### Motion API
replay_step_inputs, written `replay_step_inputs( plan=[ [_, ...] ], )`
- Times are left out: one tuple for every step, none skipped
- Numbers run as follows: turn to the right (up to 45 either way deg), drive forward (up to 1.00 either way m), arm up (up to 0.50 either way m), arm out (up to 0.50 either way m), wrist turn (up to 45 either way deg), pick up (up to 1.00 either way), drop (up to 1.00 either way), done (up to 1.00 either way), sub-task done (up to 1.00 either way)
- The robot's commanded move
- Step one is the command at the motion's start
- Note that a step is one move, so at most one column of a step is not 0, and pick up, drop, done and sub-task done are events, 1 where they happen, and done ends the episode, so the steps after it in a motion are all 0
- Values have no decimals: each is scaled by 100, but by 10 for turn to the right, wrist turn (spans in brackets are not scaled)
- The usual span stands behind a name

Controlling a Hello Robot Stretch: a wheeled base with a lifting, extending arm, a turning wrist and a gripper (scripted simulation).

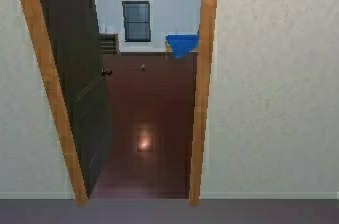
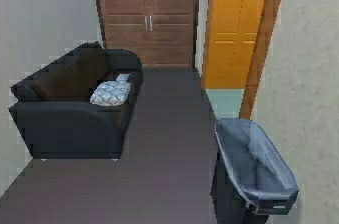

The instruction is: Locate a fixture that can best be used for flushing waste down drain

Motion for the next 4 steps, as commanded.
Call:
replay_step_inputs(
  plan=[
    [-60, 0, 0, 0, 0, 0, 0, 0, 0],
    [0, 100, 0, 0, 0, 0, 0, 0, 0],
    [-390, 0, 0, 0, 0, 0, 0, 0, 0],
    [0, 5, 0, 0, 0, 0, 0, 0, 0]
  ],
)
